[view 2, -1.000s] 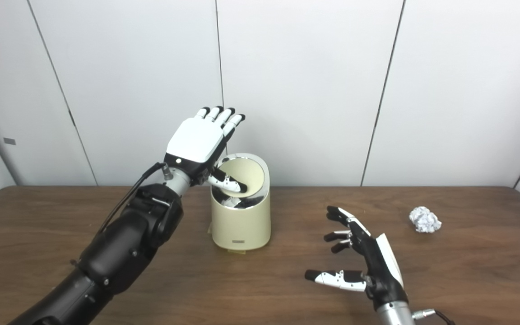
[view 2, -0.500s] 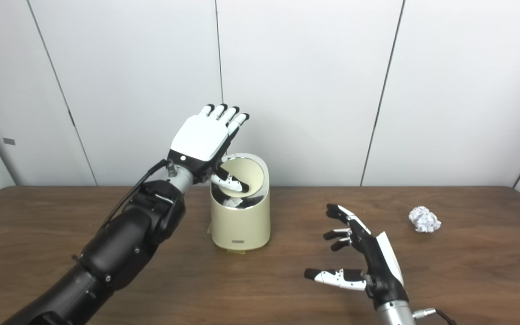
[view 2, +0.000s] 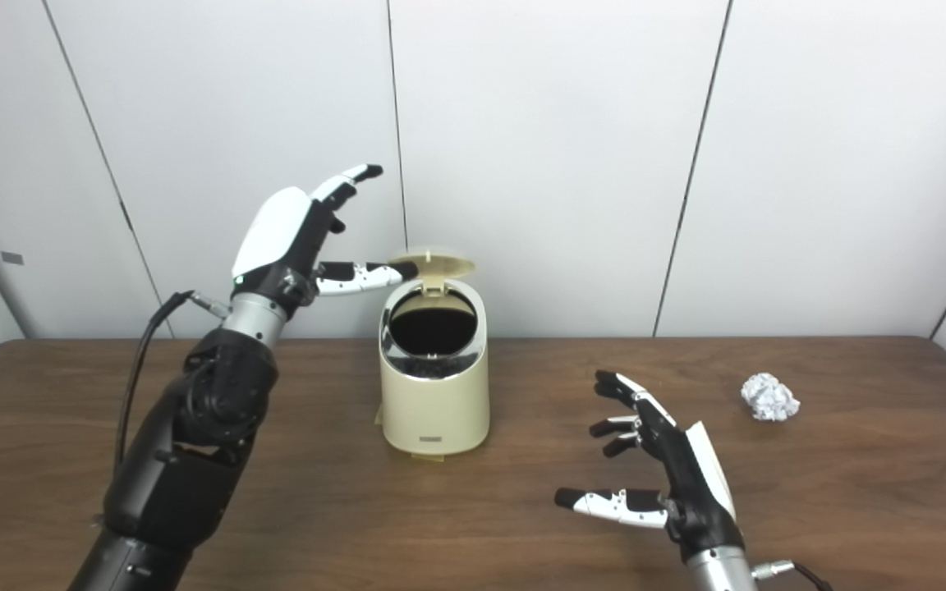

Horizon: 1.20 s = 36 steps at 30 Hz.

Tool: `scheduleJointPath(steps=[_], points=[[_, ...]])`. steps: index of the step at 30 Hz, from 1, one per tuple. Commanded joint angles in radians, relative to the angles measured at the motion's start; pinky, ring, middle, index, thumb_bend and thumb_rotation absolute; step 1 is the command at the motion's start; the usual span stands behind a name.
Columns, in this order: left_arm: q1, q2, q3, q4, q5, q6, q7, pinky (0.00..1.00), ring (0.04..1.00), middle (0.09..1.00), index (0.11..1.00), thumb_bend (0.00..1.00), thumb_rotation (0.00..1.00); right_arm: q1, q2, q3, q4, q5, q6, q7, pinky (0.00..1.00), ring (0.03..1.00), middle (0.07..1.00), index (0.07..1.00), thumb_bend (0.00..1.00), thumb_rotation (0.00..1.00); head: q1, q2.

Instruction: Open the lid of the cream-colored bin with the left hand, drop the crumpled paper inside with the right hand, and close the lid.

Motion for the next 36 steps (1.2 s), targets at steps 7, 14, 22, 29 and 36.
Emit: scheduleJointPath(steps=[7, 14, 22, 29, 36], points=[[0.122, 0.002, 0.123, -0.012, -0.386, -0.039, -0.125, 0.84, 0.933, 0.931, 0.939, 0.86, 0.38, -0.025, -0.014, -0.007, -0.012, 0.004, -0.037, -0.008, 0.51, 0.635, 0.821, 0.835, 0.76, 0.14, 0.003, -0.003], [0.279, -0.022, 0.162, 0.055, -0.512, -0.192, -0.112, 0.83, 0.891, 0.916, 0.97, 0.87, 0.45, -0.023, -0.019, -0.01, -0.017, 0.004, -0.03, -0.005, 0.51, 0.637, 0.82, 0.834, 0.77, 0.15, 0.012, -0.004], [0.373, -0.05, 0.171, 0.1, -0.538, -0.333, -0.07, 0.76, 0.835, 0.879, 0.967, 0.88, 0.42, -0.022, -0.021, -0.013, -0.018, 0.011, -0.026, -0.005, 0.51, 0.636, 0.815, 0.83, 0.78, 0.12, 0.016, -0.004], [0.411, -0.065, 0.173, 0.098, -0.533, -0.339, -0.029, 0.78, 0.839, 0.865, 0.955, 0.88, 0.36, -0.02, -0.025, -0.009, -0.014, 0.017, -0.032, 0.0, 0.5, 0.636, 0.813, 0.827, 0.78, 0.11, 0.009, -0.011], [0.438, -0.056, 0.143, 0.08, -0.499, -0.307, -0.026, 0.79, 0.839, 0.862, 0.932, 0.89, 0.33, -0.022, -0.061, -0.01, -0.061, -0.002, 0.002, 0.024, 0.51, 0.637, 0.809, 0.839, 0.77, 0.11, -0.007, -0.029]])
